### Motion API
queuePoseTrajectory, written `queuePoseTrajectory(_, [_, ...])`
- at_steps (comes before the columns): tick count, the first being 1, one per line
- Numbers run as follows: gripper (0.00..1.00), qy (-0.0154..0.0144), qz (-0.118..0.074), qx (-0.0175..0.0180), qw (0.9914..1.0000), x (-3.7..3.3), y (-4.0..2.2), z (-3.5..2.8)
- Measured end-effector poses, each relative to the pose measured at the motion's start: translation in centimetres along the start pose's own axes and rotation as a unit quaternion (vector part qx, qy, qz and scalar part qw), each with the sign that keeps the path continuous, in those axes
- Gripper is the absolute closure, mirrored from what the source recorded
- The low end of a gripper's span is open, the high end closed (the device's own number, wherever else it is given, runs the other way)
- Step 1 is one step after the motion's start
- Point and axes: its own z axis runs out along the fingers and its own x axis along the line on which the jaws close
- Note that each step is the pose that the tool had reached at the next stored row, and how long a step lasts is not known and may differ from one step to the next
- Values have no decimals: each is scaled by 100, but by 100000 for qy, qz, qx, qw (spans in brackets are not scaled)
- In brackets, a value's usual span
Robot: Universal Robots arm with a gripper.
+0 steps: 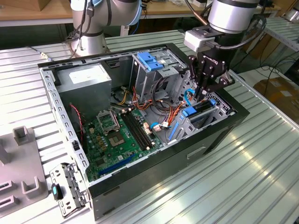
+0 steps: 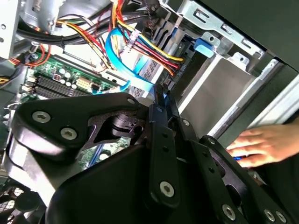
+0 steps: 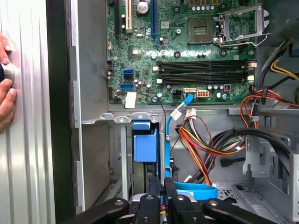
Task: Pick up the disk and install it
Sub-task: 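Insert the second disk wire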
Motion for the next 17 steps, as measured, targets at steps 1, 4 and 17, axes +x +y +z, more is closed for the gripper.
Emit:
queuePoseTrajectory(1, [84, -748, 26, 17, 99997, 38, 2, 9])
queuePoseTrajectory(4, [84, -1661, 84, 220, 99986, 113, 13, 25])
queuePoseTrajectory(17, [84, -2513, 214, 2496, 99937, 164, 84, 88])
